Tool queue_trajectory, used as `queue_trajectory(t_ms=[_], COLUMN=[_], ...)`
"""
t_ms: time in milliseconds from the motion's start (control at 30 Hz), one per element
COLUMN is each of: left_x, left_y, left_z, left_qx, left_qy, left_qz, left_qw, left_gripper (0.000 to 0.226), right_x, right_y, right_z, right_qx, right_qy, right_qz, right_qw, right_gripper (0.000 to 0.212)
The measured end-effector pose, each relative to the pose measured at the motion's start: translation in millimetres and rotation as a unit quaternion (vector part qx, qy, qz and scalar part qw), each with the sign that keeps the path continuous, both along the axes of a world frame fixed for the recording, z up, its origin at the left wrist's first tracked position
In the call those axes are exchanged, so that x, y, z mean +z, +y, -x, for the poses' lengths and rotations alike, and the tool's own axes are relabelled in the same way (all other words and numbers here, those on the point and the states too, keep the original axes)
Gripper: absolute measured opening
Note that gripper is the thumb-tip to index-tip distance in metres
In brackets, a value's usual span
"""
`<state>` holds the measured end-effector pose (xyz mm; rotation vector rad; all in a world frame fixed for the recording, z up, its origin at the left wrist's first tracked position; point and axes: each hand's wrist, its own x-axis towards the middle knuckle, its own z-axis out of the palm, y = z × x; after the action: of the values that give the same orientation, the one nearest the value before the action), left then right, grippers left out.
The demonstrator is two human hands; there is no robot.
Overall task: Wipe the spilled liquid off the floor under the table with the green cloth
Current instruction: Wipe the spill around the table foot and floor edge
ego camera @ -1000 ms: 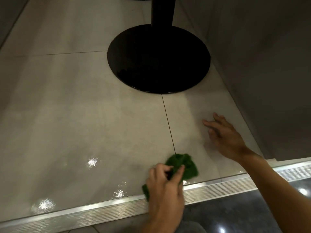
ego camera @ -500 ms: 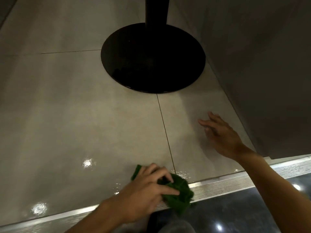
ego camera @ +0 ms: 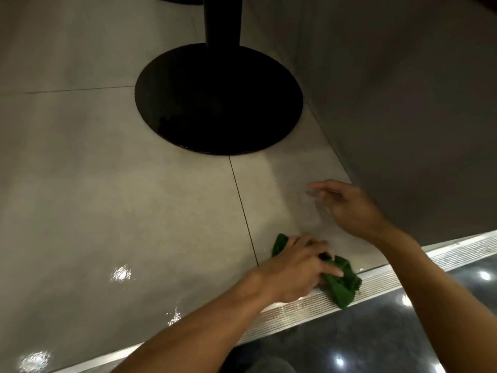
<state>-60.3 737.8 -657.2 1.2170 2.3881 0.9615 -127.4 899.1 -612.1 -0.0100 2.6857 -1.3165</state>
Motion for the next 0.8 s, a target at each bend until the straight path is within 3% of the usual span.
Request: queue_trajectory(t_ms=[133, 200, 267, 367, 500, 633, 700, 800], left_x=[17, 17, 10, 4, 5, 1, -1, -4], left_y=[-10, -45, -88, -130, -147, -156, -163, -170], left_z=[18, 22, 24, 22, 26, 35, 40, 43], left_qx=[0.067, 0.121, 0.17, 0.219, 0.238, 0.271, 0.285, 0.283], left_qy=[-0.051, -0.066, -0.062, -0.049, -0.044, -0.006, 0.001, 0.002], left_qz=[-0.067, -0.084, -0.07, -0.069, -0.091, -0.069, -0.048, -0.04], left_qw=[0.994, 0.987, 0.981, 0.972, 0.966, 0.96, 0.957, 0.958], left_gripper=[0.052, 0.047, 0.035, 0.025, 0.028, 0.032, 0.036, 0.034], right_x=[30, 31, 18, -8, -16, -2, 1, -10], right_y=[-3, -2, -5, -11, -14, -49, -79, -120], right_z=[-27, -52, -82, -115, -112, -110, -116, -127], right_qx=[-0.001, 0.005, 0.057, 0.132, 0.051, 0.012, 0.052, 0.199], right_qy=[0.006, -0.023, -0.055, 0.024, 0.117, 0.178, 0.199, 0.213], right_qz=[0.031, 0.008, -0.098, -0.232, -0.206, -0.099, -0.049, -0.016], right_qw=[0.999, 1.0, 0.992, 0.963, 0.97, 0.979, 0.977, 0.956], right_gripper=[0.021, 0.019, 0.033, 0.064, 0.055, 0.043, 0.044, 0.039])
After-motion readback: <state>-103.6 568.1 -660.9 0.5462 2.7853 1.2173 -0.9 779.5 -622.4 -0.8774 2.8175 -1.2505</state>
